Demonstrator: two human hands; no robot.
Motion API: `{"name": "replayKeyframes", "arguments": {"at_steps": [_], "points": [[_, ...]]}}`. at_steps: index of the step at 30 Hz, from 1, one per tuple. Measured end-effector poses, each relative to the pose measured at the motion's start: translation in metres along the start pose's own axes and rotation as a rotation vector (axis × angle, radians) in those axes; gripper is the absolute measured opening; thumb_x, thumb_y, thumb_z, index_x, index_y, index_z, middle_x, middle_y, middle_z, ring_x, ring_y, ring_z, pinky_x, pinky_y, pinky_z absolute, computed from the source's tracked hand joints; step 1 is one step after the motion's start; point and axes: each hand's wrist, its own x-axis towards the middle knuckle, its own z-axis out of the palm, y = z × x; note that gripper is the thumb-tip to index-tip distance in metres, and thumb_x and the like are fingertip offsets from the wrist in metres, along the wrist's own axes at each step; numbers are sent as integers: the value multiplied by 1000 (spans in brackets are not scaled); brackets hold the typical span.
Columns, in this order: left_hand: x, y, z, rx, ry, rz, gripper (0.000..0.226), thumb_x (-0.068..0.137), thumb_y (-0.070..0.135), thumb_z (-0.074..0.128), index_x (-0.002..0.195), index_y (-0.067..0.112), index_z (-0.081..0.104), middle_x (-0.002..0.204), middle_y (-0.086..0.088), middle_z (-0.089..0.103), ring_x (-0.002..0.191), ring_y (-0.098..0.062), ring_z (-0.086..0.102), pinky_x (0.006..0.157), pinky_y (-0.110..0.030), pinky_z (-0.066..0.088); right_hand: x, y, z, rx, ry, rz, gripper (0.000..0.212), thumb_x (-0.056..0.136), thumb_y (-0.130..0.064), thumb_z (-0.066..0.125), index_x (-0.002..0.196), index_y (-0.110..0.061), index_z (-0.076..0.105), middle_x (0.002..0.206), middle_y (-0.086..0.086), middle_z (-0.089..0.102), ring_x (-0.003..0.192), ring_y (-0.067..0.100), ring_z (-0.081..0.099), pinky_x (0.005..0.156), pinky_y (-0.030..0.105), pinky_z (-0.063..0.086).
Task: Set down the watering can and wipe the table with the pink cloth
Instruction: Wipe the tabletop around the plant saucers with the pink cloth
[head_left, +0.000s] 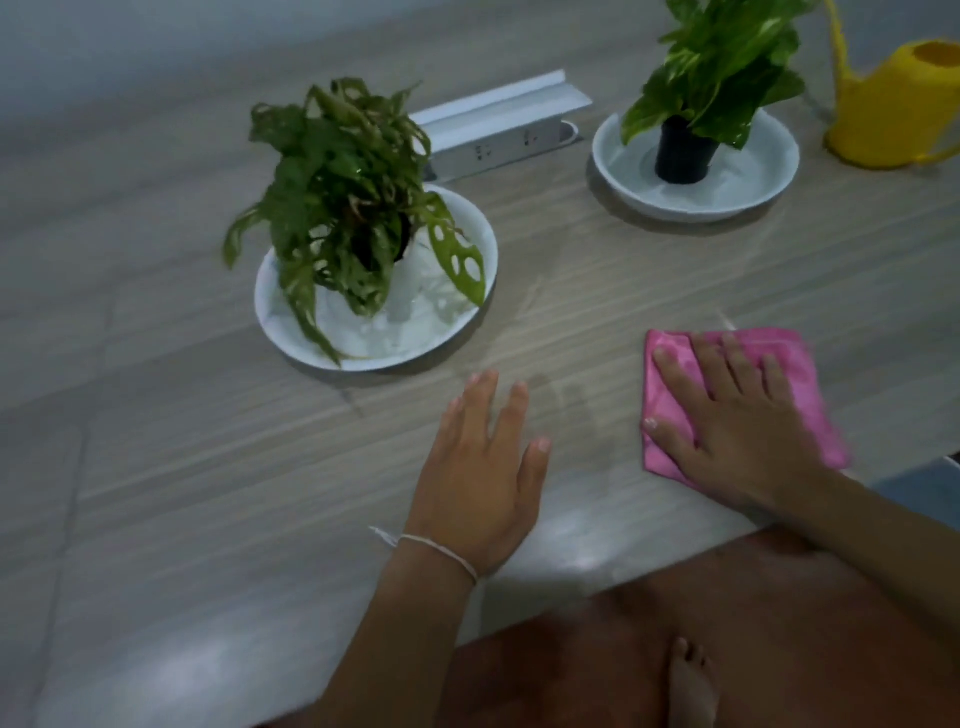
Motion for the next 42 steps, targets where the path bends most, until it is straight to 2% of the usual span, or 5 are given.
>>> {"name": "replayKeyframes", "arguments": {"at_steps": [10,23,30,36,42], "points": [[-90,-99,-35,4,70,-211,61,101,46,26,149,11,42,157,-20,34,149,-32,26,123,-46,21,-31,-160,5,4,-46,-191,84,97,-76,10,166,-29,16,171,20,22,157,47,20,122,72,16],[-166,-197,-69,-142,221,-436,63,100,48,29,153,14,35,162,-13,27,151,-25,21,122,-48,26,-21,-346,4,-1,-27,-556,83,95,-81,11,165,-40,-7,174,9,-10,160,39,-14,124,67,-7],[-180,-231,-81,-161,284,-511,63,99,44,27,151,11,36,159,-16,30,150,-28,25,120,-52,28,5,-431,-4,67,-8,-671,93,84,-81,-17,166,-40,0,176,11,-2,160,41,-10,122,68,-9],[-192,-263,-87,-138,280,-594,67,98,49,25,150,10,38,159,-16,30,149,-29,27,115,-54,34,47,-475,-5,34,38,-678,83,94,-80,8,165,-40,-2,176,10,-2,161,40,-6,123,68,-7],[-201,-270,-85,-120,292,-545,56,102,39,30,149,8,36,155,-20,34,148,-32,28,115,-55,34,71,-501,-5,40,72,-651,85,93,-83,13,166,-40,-1,176,11,-2,161,41,-6,124,68,-7]]}}
